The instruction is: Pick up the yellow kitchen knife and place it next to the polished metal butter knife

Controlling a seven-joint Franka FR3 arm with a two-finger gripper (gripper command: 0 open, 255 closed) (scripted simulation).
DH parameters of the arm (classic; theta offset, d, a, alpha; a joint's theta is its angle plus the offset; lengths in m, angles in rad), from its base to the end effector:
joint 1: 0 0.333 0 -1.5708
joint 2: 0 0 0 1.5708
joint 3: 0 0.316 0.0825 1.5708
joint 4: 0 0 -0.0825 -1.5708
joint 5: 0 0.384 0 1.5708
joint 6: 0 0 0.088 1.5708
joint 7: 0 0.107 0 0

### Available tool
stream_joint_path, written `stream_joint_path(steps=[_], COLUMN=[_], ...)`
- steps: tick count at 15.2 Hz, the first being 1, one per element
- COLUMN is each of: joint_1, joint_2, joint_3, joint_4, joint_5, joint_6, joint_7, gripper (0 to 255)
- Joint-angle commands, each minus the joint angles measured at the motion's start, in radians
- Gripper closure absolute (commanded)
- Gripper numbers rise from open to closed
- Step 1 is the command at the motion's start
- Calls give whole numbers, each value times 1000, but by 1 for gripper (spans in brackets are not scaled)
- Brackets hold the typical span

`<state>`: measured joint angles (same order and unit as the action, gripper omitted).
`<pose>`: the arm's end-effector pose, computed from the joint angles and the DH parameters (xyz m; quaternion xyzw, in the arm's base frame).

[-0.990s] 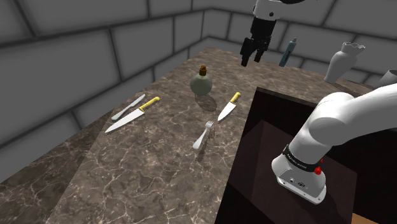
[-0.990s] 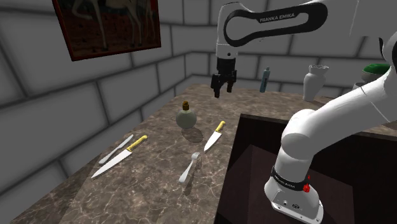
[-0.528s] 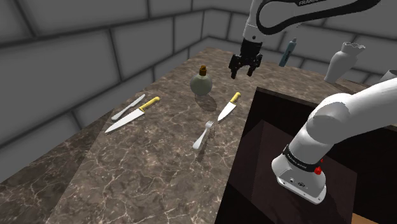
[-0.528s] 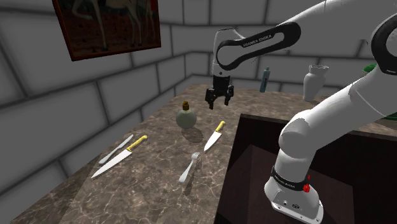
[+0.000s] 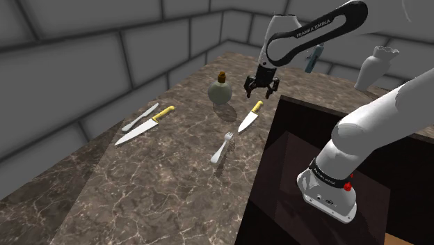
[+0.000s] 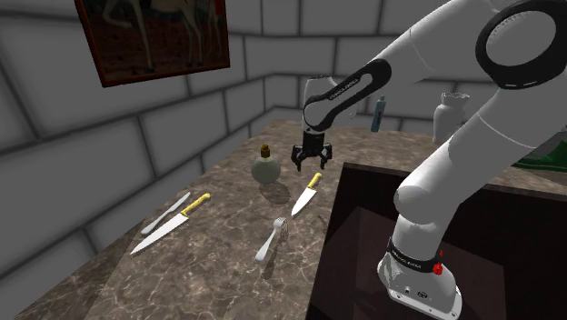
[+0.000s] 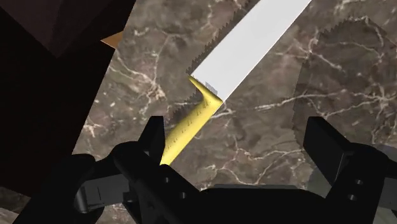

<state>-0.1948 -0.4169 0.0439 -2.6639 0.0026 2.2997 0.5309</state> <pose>0.3876 -0.0596 0.3770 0.9413 -0.3365 0.0272 0.0029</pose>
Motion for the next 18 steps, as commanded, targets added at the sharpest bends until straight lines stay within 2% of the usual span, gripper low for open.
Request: stream_joint_path(steps=[1, 3, 11, 18], joint_1=[-25, -52, -60, -60], joint_2=[58, 127, 240, 240], joint_3=[7, 10, 12, 12], joint_4=[-21, -29, -51, -51], joint_5=[-3, -11, -23, -23], joint_6=[87, 168, 303, 303], joint_7=[68, 132, 145, 145], gripper=[0, 0, 0, 0])
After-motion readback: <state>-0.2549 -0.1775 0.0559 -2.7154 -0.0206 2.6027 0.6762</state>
